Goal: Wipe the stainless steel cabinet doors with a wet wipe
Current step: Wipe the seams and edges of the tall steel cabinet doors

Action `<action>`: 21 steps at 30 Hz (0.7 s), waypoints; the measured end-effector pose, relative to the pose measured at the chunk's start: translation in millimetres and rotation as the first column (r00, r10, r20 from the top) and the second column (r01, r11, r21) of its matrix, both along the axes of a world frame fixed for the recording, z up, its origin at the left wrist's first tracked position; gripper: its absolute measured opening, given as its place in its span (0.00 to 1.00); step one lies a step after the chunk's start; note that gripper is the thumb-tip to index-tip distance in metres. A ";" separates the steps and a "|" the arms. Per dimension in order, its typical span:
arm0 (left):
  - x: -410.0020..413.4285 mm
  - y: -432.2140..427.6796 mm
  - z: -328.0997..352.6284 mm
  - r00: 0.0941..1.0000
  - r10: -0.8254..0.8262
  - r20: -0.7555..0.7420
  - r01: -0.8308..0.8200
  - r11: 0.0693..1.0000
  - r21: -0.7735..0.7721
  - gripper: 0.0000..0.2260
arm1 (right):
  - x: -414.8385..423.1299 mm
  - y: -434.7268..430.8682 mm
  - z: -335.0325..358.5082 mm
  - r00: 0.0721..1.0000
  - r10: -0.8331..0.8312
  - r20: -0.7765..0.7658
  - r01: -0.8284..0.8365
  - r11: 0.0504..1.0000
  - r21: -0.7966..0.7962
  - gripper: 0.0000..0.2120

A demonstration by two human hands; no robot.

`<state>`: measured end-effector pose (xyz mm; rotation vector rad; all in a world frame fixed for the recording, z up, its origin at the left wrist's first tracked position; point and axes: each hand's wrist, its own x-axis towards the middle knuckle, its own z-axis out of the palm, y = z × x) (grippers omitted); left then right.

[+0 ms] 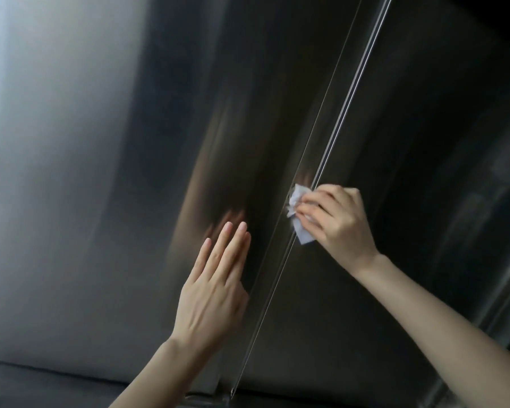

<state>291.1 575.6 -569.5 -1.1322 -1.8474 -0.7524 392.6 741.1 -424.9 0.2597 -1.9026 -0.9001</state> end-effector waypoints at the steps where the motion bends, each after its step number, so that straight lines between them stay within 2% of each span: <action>1: -1.7 0.7 8.4 1.000 -0.008 0.000 0.008 1.000 0.012 0.30 | -2.3 0.4 20.4 0.998 0.003 -0.063 -0.004 1.000 -0.030 0.05; 3: -5.2 2.7 27.9 0.999 -0.020 -0.030 0.020 1.000 0.014 0.30 | -5.2 -0.3 51.9 0.985 -0.002 -0.172 -0.009 0.998 -0.064 0.05; 5: -8.5 6.1 50.8 0.997 -0.006 -0.081 0.006 1.000 0.001 0.30 | -6.4 -1.6 61.0 0.978 -0.005 -0.211 -0.012 0.997 -0.078 0.06; 9: -13.3 11.2 97.7 0.993 0.021 -0.120 -0.021 1.000 0.004 0.30 | -3.0 0.1 50.0 0.997 0.009 -0.074 -0.008 1.000 0.007 0.04; 11: -16.6 12.5 115.1 0.991 0.027 -0.133 -0.025 1.000 0.011 0.30 | -1.9 0.3 66.3 0.998 -0.014 -0.058 0.017 0.998 0.056 0.04; 13: -19.7 14.6 129.2 0.988 0.025 -0.151 -0.022 1.000 0.019 0.29 | -4.8 -0.8 98.7 0.985 -0.030 -0.170 0.034 0.999 0.016 0.04; 15: -21.8 17.9 141.9 0.982 0.027 -0.185 -0.023 0.999 0.023 0.28 | -7.4 -5.1 134.8 0.951 -0.048 -0.307 0.019 0.995 -0.098 0.04; 17: -22.3 23.5 156.2 0.977 0.032 -0.213 -0.026 0.999 0.031 0.28 | -9.9 -9.3 152.9 0.935 -0.052 -0.352 -0.002 0.989 -0.150 0.04; 21: -18.5 38.0 186.4 0.969 0.038 -0.246 -0.019 0.997 0.081 0.28 | -6.1 -6.8 135.9 0.977 -0.009 -0.214 -0.006 0.998 -0.065 0.03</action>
